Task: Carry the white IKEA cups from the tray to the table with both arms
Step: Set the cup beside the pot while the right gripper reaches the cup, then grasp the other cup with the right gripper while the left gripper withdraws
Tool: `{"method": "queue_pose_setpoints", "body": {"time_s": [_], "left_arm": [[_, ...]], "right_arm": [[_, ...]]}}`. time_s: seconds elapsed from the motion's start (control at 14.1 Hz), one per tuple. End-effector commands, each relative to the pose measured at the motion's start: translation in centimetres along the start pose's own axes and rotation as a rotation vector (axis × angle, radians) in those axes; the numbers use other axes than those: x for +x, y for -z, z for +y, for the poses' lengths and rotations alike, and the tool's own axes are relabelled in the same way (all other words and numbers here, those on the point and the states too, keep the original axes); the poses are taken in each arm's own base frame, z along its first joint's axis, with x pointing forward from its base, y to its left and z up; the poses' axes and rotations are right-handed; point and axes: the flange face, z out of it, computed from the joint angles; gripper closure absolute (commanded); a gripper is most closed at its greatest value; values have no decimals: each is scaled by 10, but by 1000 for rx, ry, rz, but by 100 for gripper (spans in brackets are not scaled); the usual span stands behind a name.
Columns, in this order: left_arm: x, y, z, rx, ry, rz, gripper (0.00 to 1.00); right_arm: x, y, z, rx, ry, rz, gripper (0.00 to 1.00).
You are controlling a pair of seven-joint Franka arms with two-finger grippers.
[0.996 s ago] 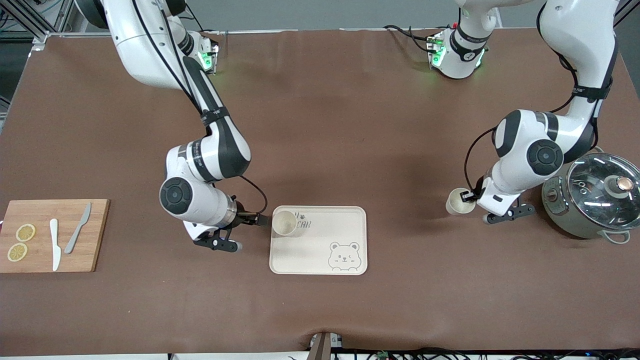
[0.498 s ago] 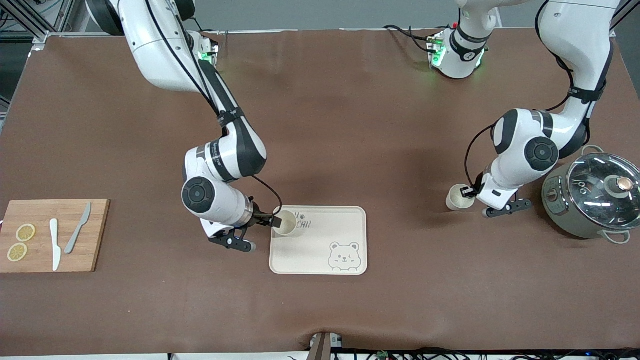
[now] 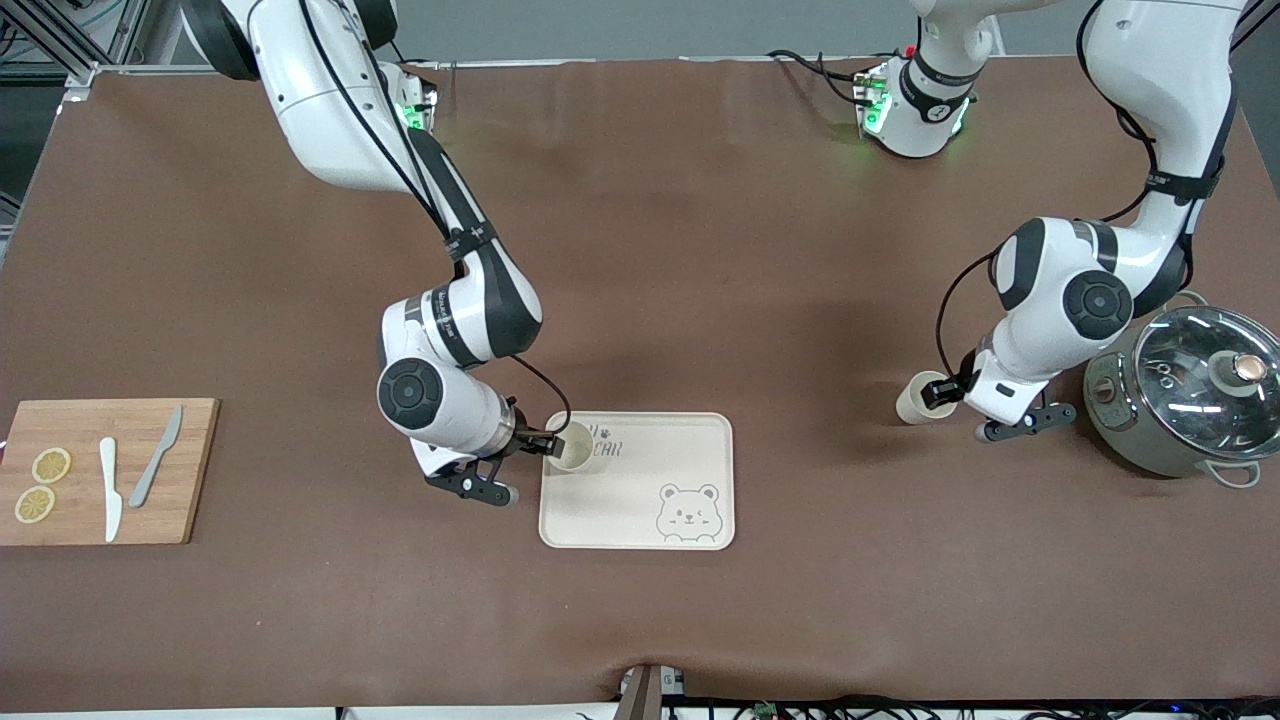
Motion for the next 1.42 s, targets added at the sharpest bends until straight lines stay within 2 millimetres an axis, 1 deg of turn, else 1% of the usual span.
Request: {"method": "queue_pose_setpoints", "body": {"time_s": [0.0,0.14,0.21,0.28,0.5,0.57,0.64,0.71,0.78,0.85,0.92,1.07,1.21,1.28,1.35], "left_arm": [[17,66,-4,17,-14,63,0],[35,105,-2,24,-5,72,0],[42,123,-1,28,-2,72,0],[50,140,-1,28,-2,76,0],[60,179,-2,33,6,83,0],[59,196,-5,39,13,84,0],[57,222,-9,45,22,95,0],[54,237,-11,55,28,78,0],[50,256,-14,63,33,71,0],[45,272,-15,72,25,66,0],[37,286,-14,69,-5,62,0],[24,313,-15,69,-31,91,0],[11,323,-14,84,-36,66,0],[4,333,-15,88,-35,70,0],[0,337,-16,95,-38,59,0]], "right_arm": [[-1,-4,-11,11,-18,9,27],[-4,-4,-14,11,-13,11,39],[-5,-4,-15,10,-11,12,49],[-6,-6,-15,9,-10,10,53],[-8,-10,-18,8,-5,13,54],[-9,-11,-20,8,-2,13,56],[-10,-11,-21,11,-5,18,58],[-10,-12,-20,10,-13,17,64],[-9,-12,-21,12,-13,20,73],[-10,-13,-21,14,-12,24,89],[-10,-13,-21,14,-11,24,100],[-9,-10,-21,15,-9,23,100],[-5,-2,-19,20,-16,27,100],[-2,4,-16,24,-21,31,100],[0,7,-14,20,-22,31,100]]}}
